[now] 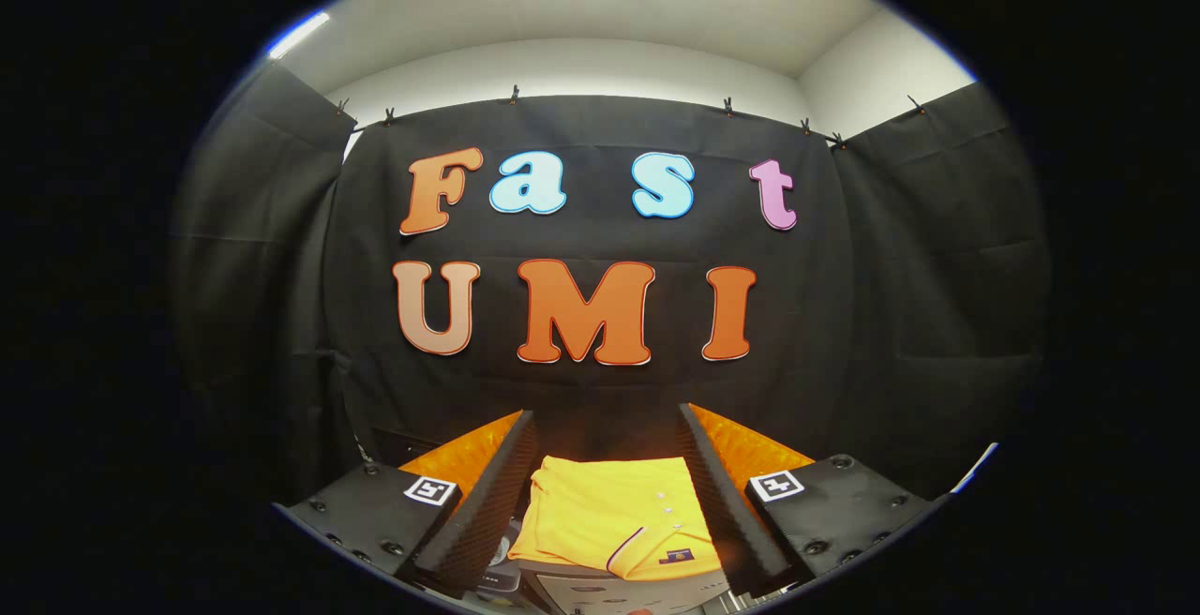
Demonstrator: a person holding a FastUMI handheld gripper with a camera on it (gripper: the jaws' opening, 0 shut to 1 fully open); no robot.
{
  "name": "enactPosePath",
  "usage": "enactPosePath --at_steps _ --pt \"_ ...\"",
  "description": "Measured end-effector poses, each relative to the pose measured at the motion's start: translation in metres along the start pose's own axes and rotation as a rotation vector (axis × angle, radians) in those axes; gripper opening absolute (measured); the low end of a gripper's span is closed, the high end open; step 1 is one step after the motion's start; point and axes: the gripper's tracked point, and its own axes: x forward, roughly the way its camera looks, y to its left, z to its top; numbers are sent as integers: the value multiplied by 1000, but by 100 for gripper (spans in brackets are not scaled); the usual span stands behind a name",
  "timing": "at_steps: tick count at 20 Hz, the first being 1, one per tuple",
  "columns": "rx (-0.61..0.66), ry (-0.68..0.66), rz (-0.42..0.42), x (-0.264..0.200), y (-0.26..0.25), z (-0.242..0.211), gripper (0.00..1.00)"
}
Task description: Put the clothes into the washing machine and then close the washing machine lid.
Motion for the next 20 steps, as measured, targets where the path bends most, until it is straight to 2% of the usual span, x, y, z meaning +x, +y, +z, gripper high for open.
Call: enactPosePath --at_steps 11,15,20 --pt "-14 34 15 14 2 -12 98" --pt "-29 108 7 36 -11 -40 98" --pt "-10 257 -15 78 -36 -102 98"
